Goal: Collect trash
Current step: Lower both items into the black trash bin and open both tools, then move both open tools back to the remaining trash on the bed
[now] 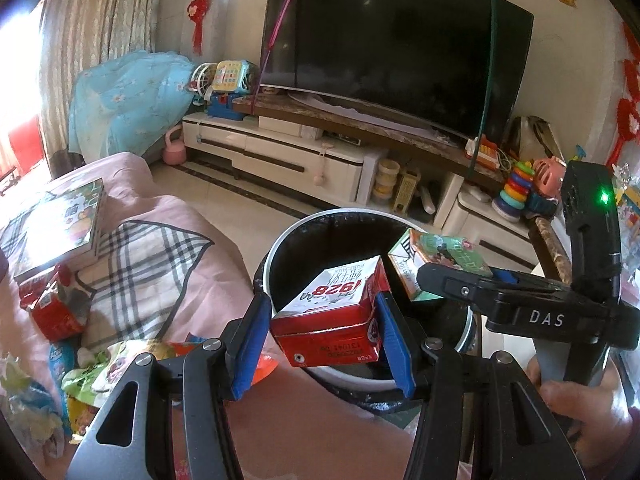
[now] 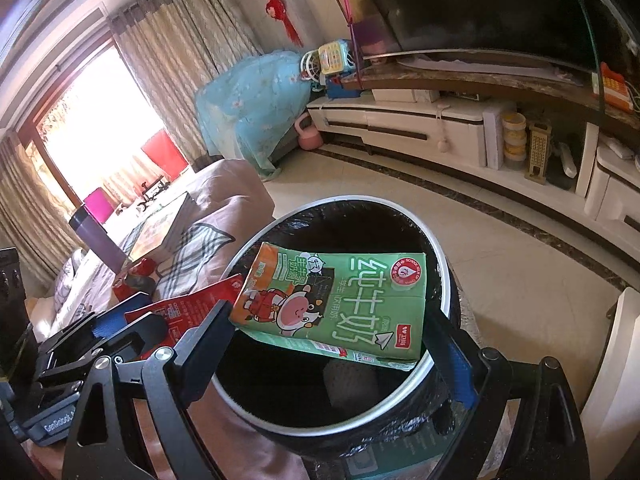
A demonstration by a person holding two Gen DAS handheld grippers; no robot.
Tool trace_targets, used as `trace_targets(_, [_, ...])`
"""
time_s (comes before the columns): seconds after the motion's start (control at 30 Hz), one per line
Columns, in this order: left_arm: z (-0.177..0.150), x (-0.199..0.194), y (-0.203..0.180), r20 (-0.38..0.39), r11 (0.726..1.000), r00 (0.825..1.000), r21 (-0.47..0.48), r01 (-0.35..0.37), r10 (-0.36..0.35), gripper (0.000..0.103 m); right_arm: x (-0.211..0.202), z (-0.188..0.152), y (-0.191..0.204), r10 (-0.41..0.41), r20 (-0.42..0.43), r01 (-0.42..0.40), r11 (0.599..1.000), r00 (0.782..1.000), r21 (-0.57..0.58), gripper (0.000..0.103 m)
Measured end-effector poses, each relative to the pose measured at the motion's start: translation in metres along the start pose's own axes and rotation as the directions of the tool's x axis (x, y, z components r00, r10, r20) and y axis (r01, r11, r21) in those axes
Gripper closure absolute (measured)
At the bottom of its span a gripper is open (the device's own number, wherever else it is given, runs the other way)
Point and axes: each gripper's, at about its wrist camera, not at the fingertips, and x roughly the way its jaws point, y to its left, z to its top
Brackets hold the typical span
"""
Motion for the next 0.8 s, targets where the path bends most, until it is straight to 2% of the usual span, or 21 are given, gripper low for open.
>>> trace_targets(0.23, [0.001,0.01,0.0,-0.035,1.0,0.999,-0.003,-0.004,0.004,0.048,0.009,0.007,-0.009,0.008,-0.025,-0.008,1.0,1.0,0.019,0.008])
trace_targets(0.33, [0.001,0.008,0.001,-0.032,1.0,0.999,-0.013,-0.014,0.013,0.04,0.008,0.007,-0.012,0.02,-0.023,-0.019,0.999,1.0,0.035,0.009])
trace_targets(0.47, [-0.001,0.0,0.001,-0.025,0.999,1.0,-0.031,-0.015,0.014,0.034,0.004,0.006,-0.01,0.029,-0.016,-0.028,0.999,0.999,0.041,0.009])
trace_targets(0.8, [-0.031,-0.038,0.018,-0.013,0.996,1.0,-0.091,-0.019,0.018,0.032,-0.015,0.0,0.001,0.039,0.025,-0.04,0.998,0.999,0.05,0.009])
